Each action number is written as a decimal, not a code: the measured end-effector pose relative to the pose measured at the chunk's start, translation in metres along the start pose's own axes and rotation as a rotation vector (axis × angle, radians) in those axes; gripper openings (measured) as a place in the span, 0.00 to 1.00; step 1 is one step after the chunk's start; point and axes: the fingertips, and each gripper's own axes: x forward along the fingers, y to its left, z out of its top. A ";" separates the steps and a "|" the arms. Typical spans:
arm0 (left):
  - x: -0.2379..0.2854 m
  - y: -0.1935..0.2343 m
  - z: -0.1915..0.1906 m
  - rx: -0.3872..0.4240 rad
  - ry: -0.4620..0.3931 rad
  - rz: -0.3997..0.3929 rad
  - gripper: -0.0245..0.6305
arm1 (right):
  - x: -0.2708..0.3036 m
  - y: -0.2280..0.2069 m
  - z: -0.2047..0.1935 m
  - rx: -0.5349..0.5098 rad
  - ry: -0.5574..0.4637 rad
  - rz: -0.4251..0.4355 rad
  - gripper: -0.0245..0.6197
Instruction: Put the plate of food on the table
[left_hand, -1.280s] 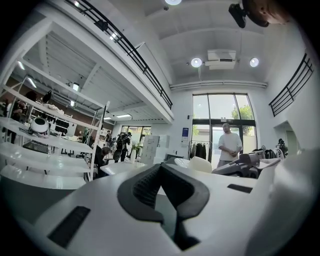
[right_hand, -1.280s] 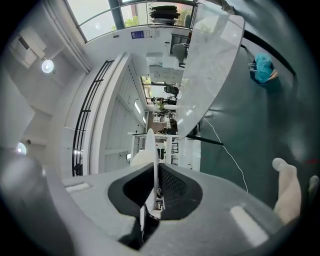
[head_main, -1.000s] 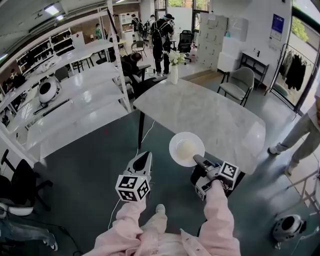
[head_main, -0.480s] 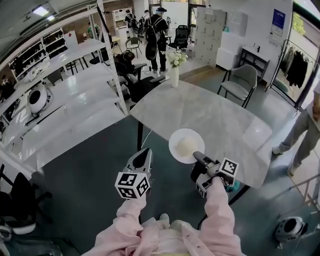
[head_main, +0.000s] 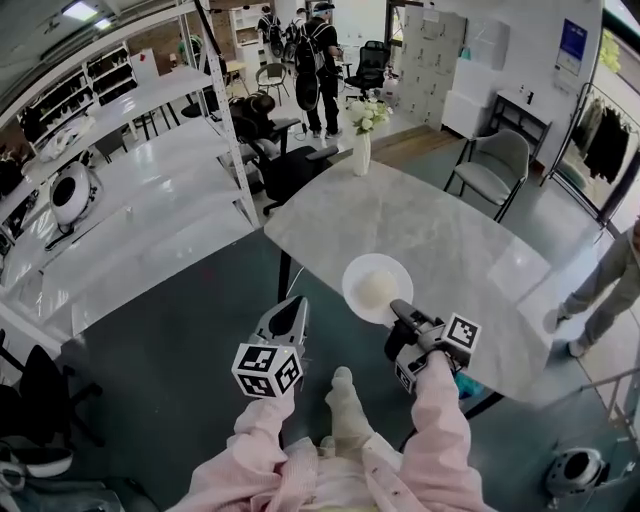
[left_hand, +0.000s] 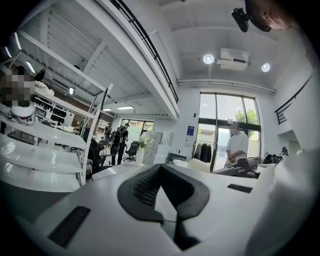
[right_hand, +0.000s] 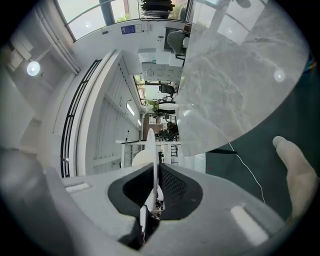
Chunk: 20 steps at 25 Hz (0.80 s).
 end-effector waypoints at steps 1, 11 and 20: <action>0.007 0.007 0.001 -0.001 -0.001 0.004 0.03 | 0.009 -0.001 0.004 0.002 0.003 -0.001 0.08; 0.118 0.077 0.020 -0.016 0.010 0.030 0.03 | 0.127 -0.001 0.076 0.007 0.033 0.009 0.08; 0.211 0.131 0.023 -0.058 0.058 0.066 0.03 | 0.220 -0.014 0.144 -0.020 0.054 -0.021 0.08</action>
